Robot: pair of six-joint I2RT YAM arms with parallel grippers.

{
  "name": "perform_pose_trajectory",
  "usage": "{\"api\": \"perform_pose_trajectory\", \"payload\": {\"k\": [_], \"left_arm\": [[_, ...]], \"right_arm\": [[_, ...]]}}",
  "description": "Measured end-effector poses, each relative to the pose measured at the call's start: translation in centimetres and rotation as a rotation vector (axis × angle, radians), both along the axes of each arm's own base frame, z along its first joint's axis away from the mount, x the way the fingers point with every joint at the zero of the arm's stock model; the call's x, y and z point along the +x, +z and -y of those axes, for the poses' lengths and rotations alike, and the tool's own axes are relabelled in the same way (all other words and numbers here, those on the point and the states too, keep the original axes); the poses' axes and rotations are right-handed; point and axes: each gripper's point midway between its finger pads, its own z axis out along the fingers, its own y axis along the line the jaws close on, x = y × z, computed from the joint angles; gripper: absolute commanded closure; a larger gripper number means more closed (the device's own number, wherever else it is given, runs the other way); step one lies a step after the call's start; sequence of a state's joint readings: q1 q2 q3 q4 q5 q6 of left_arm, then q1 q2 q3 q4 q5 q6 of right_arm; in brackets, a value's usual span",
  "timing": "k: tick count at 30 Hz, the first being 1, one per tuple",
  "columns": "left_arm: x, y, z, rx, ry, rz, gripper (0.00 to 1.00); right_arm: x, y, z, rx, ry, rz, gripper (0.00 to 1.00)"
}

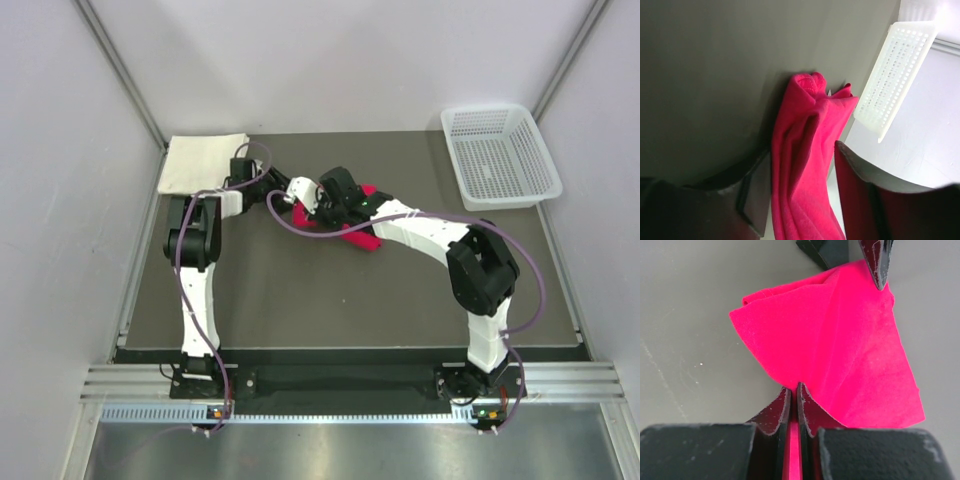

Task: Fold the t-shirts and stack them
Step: Neatly place the folded tshirt to the corner

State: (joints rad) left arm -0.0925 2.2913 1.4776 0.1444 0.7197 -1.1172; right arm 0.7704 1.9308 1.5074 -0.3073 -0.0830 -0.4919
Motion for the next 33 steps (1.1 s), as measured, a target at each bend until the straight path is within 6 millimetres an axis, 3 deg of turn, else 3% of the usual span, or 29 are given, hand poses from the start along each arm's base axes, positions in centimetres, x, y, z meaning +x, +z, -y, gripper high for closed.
{"api": "perform_pose_trajectory", "payload": {"k": [2, 5, 6, 7, 10, 12, 16, 19, 26, 29, 33], "left_arm": [[0.1, -0.2, 0.1, 0.005, -0.004, 0.002, 0.50], [0.3, -0.7, 0.2, 0.023, -0.008, 0.003, 0.71], [0.3, -1.0, 0.2, 0.031, -0.009, 0.001, 0.94], [0.3, -1.4, 0.1, 0.046, -0.007, -0.003, 1.00], [0.3, -1.6, 0.2, 0.060, -0.018, 0.001, 1.00], [0.5, -1.6, 0.1, 0.079, -0.022, 0.009, 1.00], [0.6, -1.4, -0.1, 0.147, -0.027, 0.022, 1.00], [0.5, -1.3, -0.5, 0.232, -0.029, 0.027, 1.00], [0.2, 0.7, -2.0, 0.470, -0.066, 0.053, 1.00], [0.5, 3.0, -3.2, 0.598, -0.088, 0.100, 1.00], [0.8, 6.8, -5.5, 0.769, -0.091, 0.183, 1.00]], "right_arm": [[0.0, 0.0, 0.0, 0.003, -0.002, -0.004, 1.00], [0.0, 0.0, 0.0, 0.010, 0.000, -0.010, 1.00], [0.0, 0.0, 0.0, 0.012, 0.000, -0.013, 1.00], [0.0, 0.0, 0.0, 0.015, -0.002, -0.016, 0.99], [-0.1, 0.0, 0.0, 0.025, -0.015, -0.028, 0.77], [-0.3, 0.1, 0.1, 0.034, -0.026, -0.037, 0.73], [-1.0, 1.1, 1.0, 0.040, -0.061, -0.045, 0.45], [-2.0, 2.3, 2.8, 0.037, -0.094, -0.030, 0.37], [-6.6, 5.3, 8.8, 0.094, -0.178, -0.013, 0.34], [-8.3, 6.0, 10.3, 0.138, -0.201, -0.010, 0.33], [-10.6, 5.3, 12.2, 0.159, -0.218, -0.025, 0.33]]}}
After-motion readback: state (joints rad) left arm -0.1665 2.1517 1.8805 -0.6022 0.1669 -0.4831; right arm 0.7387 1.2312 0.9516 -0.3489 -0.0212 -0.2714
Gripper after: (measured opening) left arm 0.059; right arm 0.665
